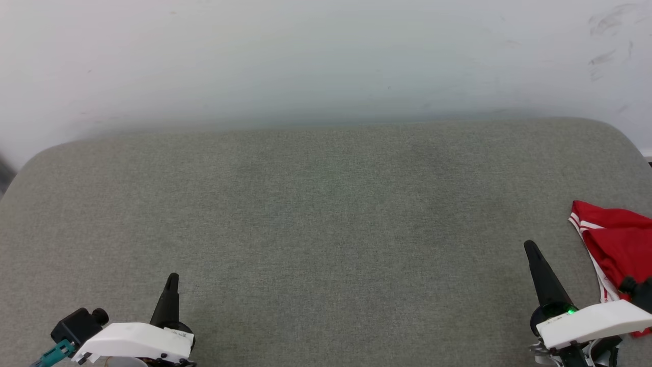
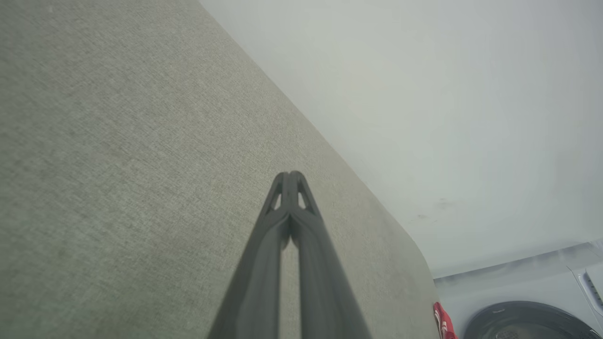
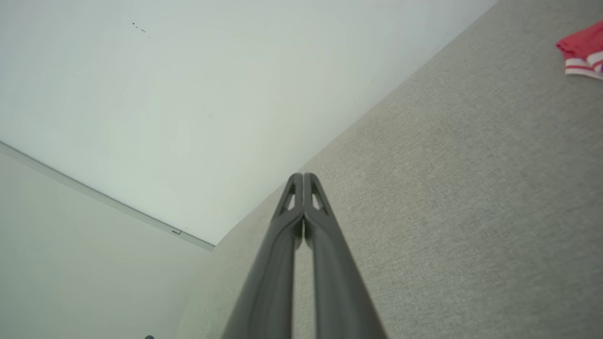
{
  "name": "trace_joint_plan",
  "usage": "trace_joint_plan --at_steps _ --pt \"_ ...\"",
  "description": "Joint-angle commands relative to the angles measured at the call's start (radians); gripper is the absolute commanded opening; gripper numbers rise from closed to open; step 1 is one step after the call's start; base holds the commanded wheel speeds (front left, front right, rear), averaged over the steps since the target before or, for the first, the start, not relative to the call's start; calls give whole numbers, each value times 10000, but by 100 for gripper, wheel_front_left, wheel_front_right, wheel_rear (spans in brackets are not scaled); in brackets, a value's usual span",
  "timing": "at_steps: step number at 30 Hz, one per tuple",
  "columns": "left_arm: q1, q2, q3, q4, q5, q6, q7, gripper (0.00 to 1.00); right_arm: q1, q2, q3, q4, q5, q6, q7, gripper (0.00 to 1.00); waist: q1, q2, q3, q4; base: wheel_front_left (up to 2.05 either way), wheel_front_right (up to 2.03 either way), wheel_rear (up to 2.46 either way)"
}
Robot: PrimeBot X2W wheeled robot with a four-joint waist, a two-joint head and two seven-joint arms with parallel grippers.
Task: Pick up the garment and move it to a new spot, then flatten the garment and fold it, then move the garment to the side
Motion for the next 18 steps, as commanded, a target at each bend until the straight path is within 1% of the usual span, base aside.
trace_joint_plan --at_steps 1,18 --pt "-283 22 102 -72 -205 -94 49 0 -310 -74 -35 -34 274 0 32 0 -1 0 2 5 0 0 0" --pt "-515 -281 495 54 -1769 -397 543 0 -546 -59 -162 441 2225 -1 83 0 -1 0 34 101 0 0 0"
